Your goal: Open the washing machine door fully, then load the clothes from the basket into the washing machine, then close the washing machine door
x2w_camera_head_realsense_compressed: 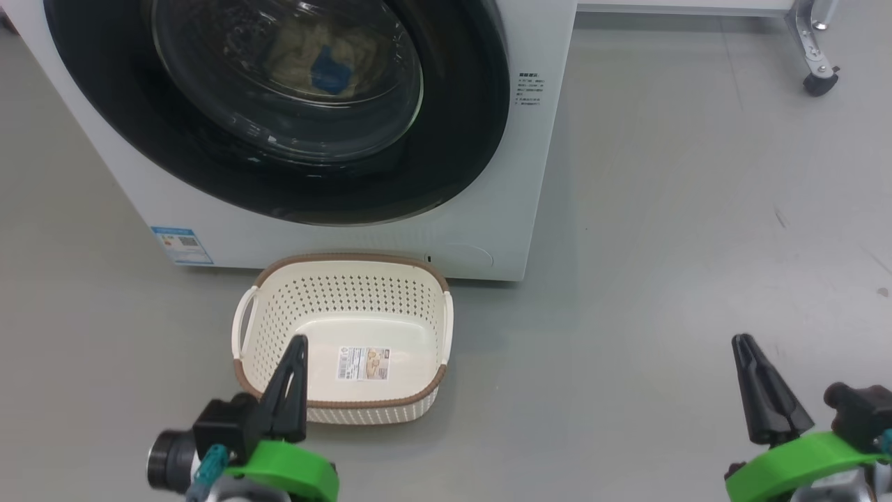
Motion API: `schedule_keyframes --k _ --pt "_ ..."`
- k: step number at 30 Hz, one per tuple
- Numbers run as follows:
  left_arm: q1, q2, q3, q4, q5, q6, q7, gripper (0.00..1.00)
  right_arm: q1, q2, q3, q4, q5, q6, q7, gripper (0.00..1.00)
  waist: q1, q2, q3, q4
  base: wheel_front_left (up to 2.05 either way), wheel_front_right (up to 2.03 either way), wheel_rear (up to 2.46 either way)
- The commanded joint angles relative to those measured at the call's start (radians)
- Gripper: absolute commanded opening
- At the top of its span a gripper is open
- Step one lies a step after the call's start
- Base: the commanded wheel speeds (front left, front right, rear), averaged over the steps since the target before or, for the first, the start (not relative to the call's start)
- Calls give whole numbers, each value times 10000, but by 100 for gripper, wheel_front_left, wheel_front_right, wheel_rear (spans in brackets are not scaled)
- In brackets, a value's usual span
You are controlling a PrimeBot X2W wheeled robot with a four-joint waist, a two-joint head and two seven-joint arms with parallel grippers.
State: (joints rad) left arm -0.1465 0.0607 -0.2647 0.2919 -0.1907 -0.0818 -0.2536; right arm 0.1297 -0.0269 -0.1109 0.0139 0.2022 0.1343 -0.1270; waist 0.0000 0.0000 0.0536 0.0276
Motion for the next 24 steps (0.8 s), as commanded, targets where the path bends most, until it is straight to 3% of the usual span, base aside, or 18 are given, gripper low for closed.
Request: schedule_keyframes --k 1,24 --pt "-73 5 26 -84 -62 -2 16 0 -28 -15 -2 -93 63 -2 -1 0 0 0 -2 -1 0 0 0" --pt "10 -15 723 -150 -2671 -92 694 0 -456 -179 157 345 2795 -8 313 0 0 0 -95 -52 0 0 0"
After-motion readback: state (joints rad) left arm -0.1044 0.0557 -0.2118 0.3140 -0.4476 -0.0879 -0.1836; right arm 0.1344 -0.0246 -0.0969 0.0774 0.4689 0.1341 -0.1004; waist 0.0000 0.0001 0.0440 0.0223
